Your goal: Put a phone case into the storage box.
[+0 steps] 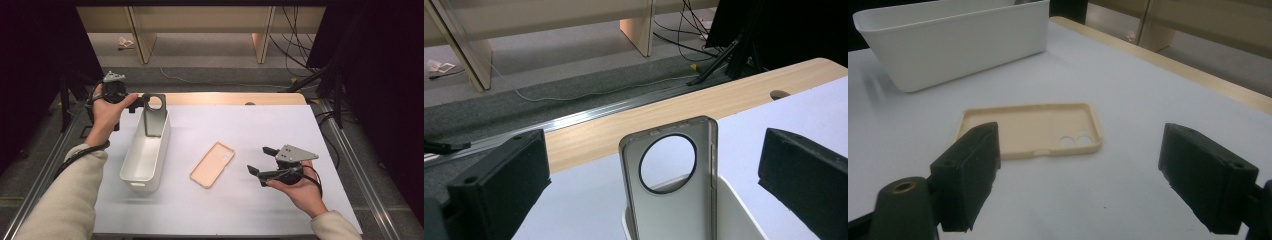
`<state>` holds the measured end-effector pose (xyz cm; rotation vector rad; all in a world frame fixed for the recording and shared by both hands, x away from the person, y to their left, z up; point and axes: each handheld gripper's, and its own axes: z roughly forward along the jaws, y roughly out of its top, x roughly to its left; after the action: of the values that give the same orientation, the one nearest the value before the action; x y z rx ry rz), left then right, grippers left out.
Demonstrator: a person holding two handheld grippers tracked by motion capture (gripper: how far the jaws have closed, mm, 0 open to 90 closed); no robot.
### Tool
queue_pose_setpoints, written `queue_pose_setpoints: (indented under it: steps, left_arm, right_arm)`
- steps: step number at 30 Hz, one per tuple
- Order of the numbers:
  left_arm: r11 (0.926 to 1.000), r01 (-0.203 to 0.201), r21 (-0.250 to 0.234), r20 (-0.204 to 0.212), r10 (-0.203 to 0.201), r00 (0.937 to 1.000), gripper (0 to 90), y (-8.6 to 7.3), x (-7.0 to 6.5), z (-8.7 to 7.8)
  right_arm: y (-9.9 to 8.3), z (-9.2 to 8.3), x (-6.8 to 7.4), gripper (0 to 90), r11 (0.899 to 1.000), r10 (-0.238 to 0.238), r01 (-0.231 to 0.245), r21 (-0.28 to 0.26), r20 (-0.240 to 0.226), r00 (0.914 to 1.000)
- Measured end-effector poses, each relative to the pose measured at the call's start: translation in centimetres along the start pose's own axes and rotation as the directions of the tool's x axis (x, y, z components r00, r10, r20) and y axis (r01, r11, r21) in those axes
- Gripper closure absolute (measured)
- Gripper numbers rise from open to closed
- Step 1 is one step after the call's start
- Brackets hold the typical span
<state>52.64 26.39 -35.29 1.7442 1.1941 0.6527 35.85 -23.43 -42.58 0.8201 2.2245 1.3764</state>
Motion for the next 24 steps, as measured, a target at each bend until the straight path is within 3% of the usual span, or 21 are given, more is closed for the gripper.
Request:
queue_pose_setpoints:
  steps: [2,6,10,15,18,24]
  left_arm:
    - [0.9999,-0.016,0.002,0.001,0.016,0.9999,0.0,0.0,-0.2,-0.6]
    - [0.9995,-0.013,-0.028,0.012,0.013,0.9998,0.0,-0.1,-0.6,-2.2]
    - [0.9996,-0.023,-0.017,0.045,0.024,0.9987,0.3,-0.3,-1.0,-3.4]
    - [0.9997,-0.025,-0.003,0.048,0.025,0.9985,0.3,-1.2,-1.8,-4.8]
    - [0.9997,-0.007,-0.023,0.057,0.008,0.9983,1.2,-2.0,-2.5,-5.9]
    - [0.9982,-0.009,-0.059,0.08,0.014,0.9967,1.8,-3.2,-3.6,-7.7]
  right_arm:
    - [0.0,0.0,0.0,18.0,1.0,-0.001,0.001,-0.001,0.001,1.0]
    - [0.1,0.0,0.1,18.0,1.0,-0.004,0.004,-0.004,0.001,1.0]
    - [0.1,0.1,0.1,18.1,1.0,-0.003,0.003,-0.003,-0.002,1.0]
    - [0.2,0.1,0.1,18.2,1.0,-0.004,0.004,-0.005,0.001,1.0]
    - [0.2,0.2,0.1,18.2,1.0,-0.003,0.003,-0.003,0.001,1.0]
    - [0.4,0.2,0.0,18.2,1.0,0.005,-0.005,-0.008,0.003,1.0]
